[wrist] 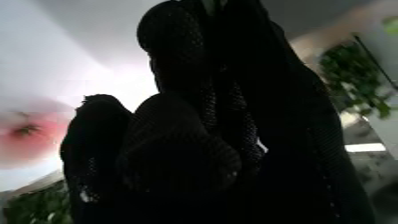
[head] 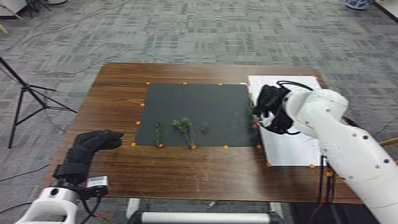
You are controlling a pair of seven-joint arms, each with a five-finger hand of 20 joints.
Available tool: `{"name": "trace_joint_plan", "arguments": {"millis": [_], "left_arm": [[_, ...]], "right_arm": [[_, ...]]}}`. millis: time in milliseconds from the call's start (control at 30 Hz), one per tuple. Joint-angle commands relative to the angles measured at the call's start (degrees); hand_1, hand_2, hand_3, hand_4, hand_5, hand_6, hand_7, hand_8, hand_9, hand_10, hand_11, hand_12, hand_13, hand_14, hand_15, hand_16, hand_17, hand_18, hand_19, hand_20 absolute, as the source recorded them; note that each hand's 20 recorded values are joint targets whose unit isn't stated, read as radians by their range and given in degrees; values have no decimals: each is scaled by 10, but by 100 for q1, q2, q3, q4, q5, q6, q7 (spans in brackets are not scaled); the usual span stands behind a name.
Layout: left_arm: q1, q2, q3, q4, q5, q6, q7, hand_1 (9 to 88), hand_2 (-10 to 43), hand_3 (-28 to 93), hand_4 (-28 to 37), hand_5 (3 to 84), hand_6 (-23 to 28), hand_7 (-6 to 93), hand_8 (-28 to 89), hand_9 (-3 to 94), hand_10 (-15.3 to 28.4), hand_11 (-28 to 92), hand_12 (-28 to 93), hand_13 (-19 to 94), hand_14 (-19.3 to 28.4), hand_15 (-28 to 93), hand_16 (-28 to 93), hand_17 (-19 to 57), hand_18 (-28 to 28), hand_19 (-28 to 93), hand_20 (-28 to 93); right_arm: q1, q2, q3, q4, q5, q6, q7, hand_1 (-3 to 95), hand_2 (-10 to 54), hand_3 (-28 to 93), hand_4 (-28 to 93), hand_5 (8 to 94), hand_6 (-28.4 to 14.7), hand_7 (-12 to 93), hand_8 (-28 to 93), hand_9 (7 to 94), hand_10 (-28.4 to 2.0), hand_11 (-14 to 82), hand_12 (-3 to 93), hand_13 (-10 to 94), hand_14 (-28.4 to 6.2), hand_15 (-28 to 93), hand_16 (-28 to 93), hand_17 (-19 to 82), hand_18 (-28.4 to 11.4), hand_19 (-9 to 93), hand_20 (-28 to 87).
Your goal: Arrange flowers
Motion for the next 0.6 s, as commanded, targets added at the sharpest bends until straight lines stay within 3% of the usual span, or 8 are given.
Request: {"name": "trace_joint_plan", "arguments": {"millis": [33,233,433,467,600], "left_arm": [[42,19,-77,-68,10,-84,-90,293,102,640,-262,585,20,217,-77,571,151,285,186,425,195,377,24,28,160,251,259],[35,33,-82,-70,24,-187,-153,293,102,640,-261,586,20,216,-77,572,152,285,185,424,195,376,24,27,160,251,259],[63,23,-102,-89,32,-240,-204,293,102,640,-261,585,21,216,-76,569,152,284,185,421,195,376,24,27,160,251,258],[-10,36,-73,-54,27,-289,-214,293,102,639,-261,585,21,216,-76,568,152,284,185,421,195,376,24,27,160,251,258],[-59,35,-52,-45,67,-371,-273,293,102,639,-260,584,20,216,-76,567,152,284,186,420,195,374,24,26,160,252,258]], "right_arm": [[-190,-64,166,-476,793,138,106,649,-32,436,-48,819,-54,209,305,937,-121,383,219,937,-31,635,212,756,-72,932,447],[-534,-490,310,-545,639,337,261,649,-33,436,-46,824,-57,202,308,937,-124,381,215,937,-32,633,210,757,-69,932,438],[-608,-1006,332,-192,506,432,322,650,-33,436,-45,828,-60,195,307,937,-125,380,211,937,-32,632,208,759,-65,932,422],[-607,-1026,315,-156,494,519,345,651,-33,435,-46,829,-60,195,307,937,-126,379,211,937,-32,631,208,759,-65,932,421],[-621,-1267,333,43,417,643,312,653,-32,433,-46,831,-64,190,304,937,-125,367,205,937,-31,628,207,760,-62,932,415]]}}
